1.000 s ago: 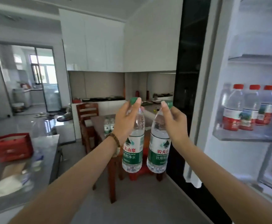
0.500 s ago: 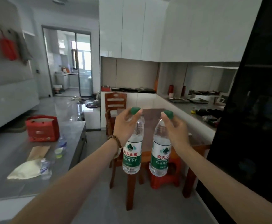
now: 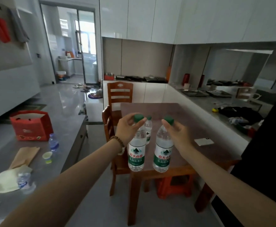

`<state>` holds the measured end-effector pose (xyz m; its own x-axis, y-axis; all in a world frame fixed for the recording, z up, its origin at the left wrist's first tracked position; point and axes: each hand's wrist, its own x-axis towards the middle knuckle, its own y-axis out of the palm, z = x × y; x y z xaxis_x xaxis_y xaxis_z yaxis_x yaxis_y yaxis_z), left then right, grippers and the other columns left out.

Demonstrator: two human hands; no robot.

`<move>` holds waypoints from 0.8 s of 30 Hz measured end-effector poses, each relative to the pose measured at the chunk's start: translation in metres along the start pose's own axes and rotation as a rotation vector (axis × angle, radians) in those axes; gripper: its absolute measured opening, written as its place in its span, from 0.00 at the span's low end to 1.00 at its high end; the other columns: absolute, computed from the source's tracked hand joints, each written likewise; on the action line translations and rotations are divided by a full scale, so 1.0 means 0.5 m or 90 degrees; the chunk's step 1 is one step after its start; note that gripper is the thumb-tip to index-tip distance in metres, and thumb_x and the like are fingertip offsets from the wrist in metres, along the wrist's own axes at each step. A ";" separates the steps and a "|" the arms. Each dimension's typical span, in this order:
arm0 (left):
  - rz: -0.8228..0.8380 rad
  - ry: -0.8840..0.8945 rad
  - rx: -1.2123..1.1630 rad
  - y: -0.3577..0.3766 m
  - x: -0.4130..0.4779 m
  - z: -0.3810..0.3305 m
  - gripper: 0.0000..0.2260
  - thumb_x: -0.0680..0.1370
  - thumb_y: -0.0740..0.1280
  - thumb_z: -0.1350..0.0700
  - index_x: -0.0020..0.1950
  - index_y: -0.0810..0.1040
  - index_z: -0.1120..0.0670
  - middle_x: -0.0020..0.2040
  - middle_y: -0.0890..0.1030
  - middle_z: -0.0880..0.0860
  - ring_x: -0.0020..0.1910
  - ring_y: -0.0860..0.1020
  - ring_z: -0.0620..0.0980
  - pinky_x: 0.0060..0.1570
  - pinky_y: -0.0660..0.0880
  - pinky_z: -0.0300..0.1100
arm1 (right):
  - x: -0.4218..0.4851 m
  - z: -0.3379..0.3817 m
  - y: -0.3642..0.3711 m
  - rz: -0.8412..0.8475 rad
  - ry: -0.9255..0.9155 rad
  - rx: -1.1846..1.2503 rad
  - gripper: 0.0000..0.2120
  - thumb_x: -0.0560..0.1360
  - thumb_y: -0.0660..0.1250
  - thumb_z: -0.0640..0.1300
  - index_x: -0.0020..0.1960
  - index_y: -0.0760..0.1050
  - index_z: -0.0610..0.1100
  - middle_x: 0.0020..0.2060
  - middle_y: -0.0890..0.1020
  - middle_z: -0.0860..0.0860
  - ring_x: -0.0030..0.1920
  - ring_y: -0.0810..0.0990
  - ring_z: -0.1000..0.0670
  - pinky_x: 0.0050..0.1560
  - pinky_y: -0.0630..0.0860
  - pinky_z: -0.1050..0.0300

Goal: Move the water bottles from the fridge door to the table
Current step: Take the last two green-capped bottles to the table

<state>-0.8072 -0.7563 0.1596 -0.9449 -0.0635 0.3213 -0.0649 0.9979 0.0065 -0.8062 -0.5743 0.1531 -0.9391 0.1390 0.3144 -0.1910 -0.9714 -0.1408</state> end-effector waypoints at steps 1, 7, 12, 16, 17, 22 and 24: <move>0.005 -0.006 0.003 0.000 0.033 0.027 0.13 0.72 0.71 0.58 0.56 0.77 0.58 0.52 0.81 0.52 0.49 0.80 0.44 0.46 0.77 0.31 | 0.029 -0.027 0.011 -0.013 0.011 -0.007 0.06 0.69 0.72 0.55 0.44 0.79 0.55 0.39 0.82 0.61 0.38 0.79 0.67 0.35 0.71 0.72; 0.028 -0.057 -0.009 -0.001 0.219 0.189 0.13 0.71 0.72 0.61 0.55 0.77 0.59 0.52 0.81 0.55 0.50 0.80 0.48 0.47 0.78 0.32 | 0.194 -0.171 0.078 -0.052 0.075 -0.028 0.07 0.69 0.72 0.52 0.46 0.80 0.54 0.38 0.82 0.60 0.36 0.79 0.68 0.33 0.72 0.75; 0.044 -0.085 0.031 0.009 0.322 0.312 0.12 0.70 0.73 0.61 0.50 0.77 0.53 0.48 0.81 0.49 0.47 0.79 0.40 0.51 0.76 0.34 | 0.296 -0.275 0.105 -0.049 0.134 -0.067 0.05 0.69 0.72 0.53 0.41 0.80 0.53 0.33 0.81 0.60 0.31 0.78 0.68 0.31 0.70 0.74; 0.062 -0.124 0.033 0.023 0.381 0.399 0.14 0.70 0.73 0.62 0.53 0.78 0.55 0.47 0.82 0.48 0.46 0.80 0.36 0.48 0.76 0.30 | 0.365 -0.363 0.113 -0.006 0.176 -0.079 0.07 0.69 0.73 0.52 0.42 0.80 0.50 0.33 0.80 0.60 0.36 0.77 0.64 0.34 0.69 0.71; 0.055 -0.136 0.027 0.027 0.390 0.417 0.14 0.70 0.73 0.62 0.54 0.78 0.55 0.47 0.82 0.48 0.45 0.80 0.35 0.46 0.76 0.29 | 0.380 -0.386 0.115 0.012 0.189 -0.071 0.06 0.69 0.73 0.52 0.41 0.79 0.51 0.34 0.80 0.60 0.38 0.77 0.62 0.36 0.69 0.68; 0.013 -0.171 0.022 0.054 0.420 0.483 0.13 0.70 0.73 0.63 0.52 0.78 0.53 0.49 0.82 0.50 0.49 0.80 0.42 0.50 0.78 0.37 | 0.441 -0.466 0.118 0.071 0.207 -0.050 0.07 0.68 0.74 0.53 0.40 0.79 0.51 0.34 0.80 0.60 0.39 0.76 0.60 0.35 0.70 0.71; 0.000 -0.177 0.023 0.063 0.431 0.498 0.13 0.70 0.73 0.63 0.50 0.78 0.51 0.48 0.82 0.50 0.48 0.80 0.41 0.49 0.78 0.36 | 0.463 -0.492 0.118 0.102 0.216 -0.032 0.09 0.68 0.74 0.54 0.44 0.80 0.50 0.39 0.81 0.57 0.44 0.78 0.56 0.39 0.71 0.65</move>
<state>-1.0929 -0.7422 -0.0067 -0.9964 -0.0699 0.0484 -0.0713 0.9970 -0.0292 -1.1053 -0.5520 -0.0132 -0.9978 0.0504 -0.0430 -0.0402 -0.9764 -0.2121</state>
